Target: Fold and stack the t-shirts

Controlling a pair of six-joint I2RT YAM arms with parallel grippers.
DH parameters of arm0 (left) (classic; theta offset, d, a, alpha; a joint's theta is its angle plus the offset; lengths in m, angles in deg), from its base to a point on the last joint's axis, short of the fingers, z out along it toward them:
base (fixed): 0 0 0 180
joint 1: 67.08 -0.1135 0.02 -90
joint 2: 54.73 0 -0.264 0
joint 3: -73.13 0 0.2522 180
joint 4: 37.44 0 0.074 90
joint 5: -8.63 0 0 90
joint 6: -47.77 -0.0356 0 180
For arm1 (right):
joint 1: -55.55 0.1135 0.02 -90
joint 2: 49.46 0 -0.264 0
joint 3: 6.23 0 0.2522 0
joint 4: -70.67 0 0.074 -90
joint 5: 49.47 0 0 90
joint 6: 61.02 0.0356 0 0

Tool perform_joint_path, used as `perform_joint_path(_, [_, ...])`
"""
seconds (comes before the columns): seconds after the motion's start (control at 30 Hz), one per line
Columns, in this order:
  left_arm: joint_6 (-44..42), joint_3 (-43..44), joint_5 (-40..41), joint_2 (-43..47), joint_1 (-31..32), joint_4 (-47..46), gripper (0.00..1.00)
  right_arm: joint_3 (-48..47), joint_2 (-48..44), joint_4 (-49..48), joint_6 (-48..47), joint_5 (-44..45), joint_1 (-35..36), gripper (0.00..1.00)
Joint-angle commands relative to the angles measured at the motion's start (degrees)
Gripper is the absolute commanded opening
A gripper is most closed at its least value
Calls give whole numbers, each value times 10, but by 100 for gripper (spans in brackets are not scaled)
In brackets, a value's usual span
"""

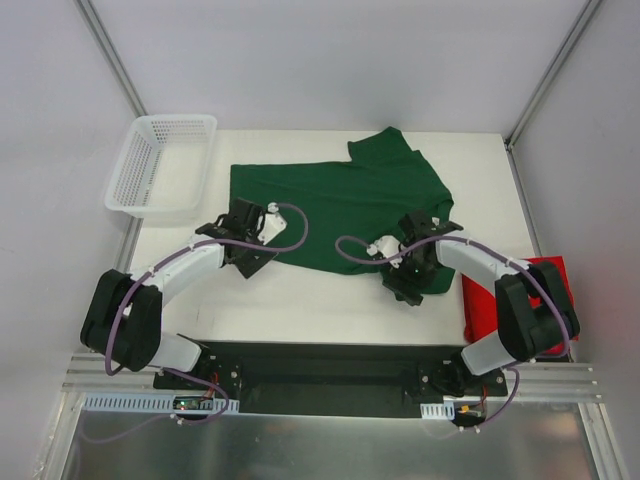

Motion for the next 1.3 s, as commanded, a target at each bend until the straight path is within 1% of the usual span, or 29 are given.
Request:
perform_joint_path(0.0, [39,-24,-43,38,-6,27,99,24,-64,-63,-24,3,29,89])
perform_joint_path(0.23, [46,-33,-41,57,-13,25,99,58,-96,-105,-18,24,63,86])
perform_joint_path(0.33, [46,-35,-40,53,-13,25,99,84,-123,-127,-22,47,90,83])
perform_joint_path(0.4, [43,-39,-34,51,-13,20,99,100,-136,-136,-34,85,116,82])
perform_joint_path(0.5, [37,-43,-27,43,-16,11,99,126,-162,-142,-52,117,150,81])
perform_joint_path(0.57, [39,-44,-24,39,-18,9,99,142,-187,-150,-58,126,173,81])
perform_joint_path(0.73, [40,-45,-21,29,-22,3,99,172,-212,-171,-62,170,225,75])
perform_joint_path(0.83, [42,-44,-21,24,-23,-1,99,192,-196,-195,-71,203,252,67])
perform_joint_path(0.87, [42,-44,-21,22,-24,-1,99,201,-191,-201,-73,206,259,62])
perform_joint_path(1.17, [36,-47,-7,36,-24,1,99,207,-156,-215,-85,208,265,57])
perform_joint_path(1.23, [36,-47,-5,37,-24,0,99,199,-142,-215,-86,207,264,49])
perform_joint_path(1.27, [37,-47,-5,37,-24,0,99,195,-139,-212,-85,206,266,38])
